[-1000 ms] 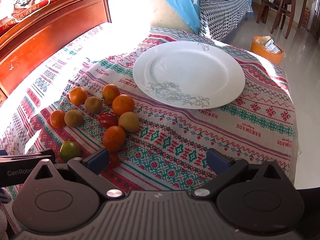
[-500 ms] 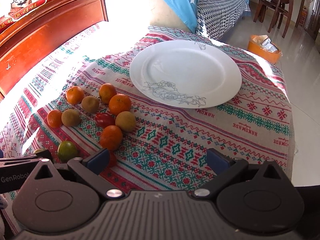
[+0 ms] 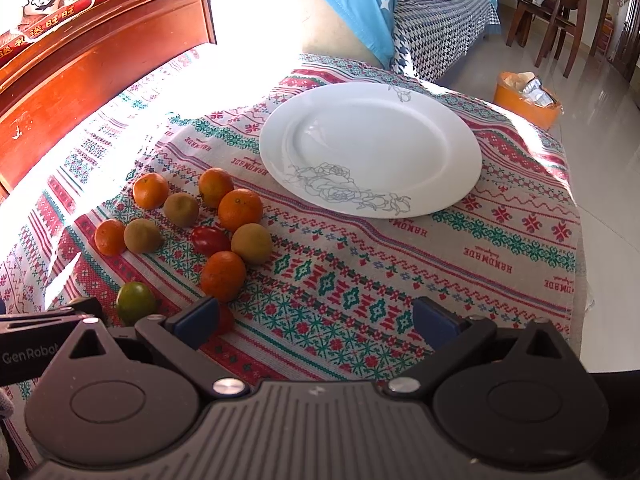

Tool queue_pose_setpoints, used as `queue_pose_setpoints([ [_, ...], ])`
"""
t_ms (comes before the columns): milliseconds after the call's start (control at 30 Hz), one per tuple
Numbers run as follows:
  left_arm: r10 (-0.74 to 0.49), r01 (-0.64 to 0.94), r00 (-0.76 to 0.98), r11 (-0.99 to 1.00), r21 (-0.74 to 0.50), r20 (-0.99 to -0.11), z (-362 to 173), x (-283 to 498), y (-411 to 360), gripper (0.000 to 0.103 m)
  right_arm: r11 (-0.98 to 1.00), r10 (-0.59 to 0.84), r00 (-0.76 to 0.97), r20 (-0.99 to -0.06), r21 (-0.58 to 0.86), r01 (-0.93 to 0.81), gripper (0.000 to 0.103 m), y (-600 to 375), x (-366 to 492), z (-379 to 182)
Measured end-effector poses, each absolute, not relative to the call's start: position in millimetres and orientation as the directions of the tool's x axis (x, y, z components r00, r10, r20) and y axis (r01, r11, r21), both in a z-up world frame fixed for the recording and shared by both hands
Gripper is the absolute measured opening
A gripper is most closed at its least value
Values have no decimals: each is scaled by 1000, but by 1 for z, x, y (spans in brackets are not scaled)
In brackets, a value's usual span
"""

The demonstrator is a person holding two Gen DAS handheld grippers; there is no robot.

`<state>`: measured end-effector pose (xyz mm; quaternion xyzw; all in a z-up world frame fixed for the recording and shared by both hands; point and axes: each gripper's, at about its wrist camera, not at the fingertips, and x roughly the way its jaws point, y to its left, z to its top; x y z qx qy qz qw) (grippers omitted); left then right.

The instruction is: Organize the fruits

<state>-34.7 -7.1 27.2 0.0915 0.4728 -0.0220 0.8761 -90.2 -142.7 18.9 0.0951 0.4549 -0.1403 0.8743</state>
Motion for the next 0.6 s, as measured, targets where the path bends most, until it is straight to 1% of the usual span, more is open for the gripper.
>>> queue_pose_setpoints([
  [600, 42, 123, 564, 983, 134, -825, 29, -37, -8, 102, 944, -158, 548, -821, 37, 327, 102, -143, -91, 20],
])
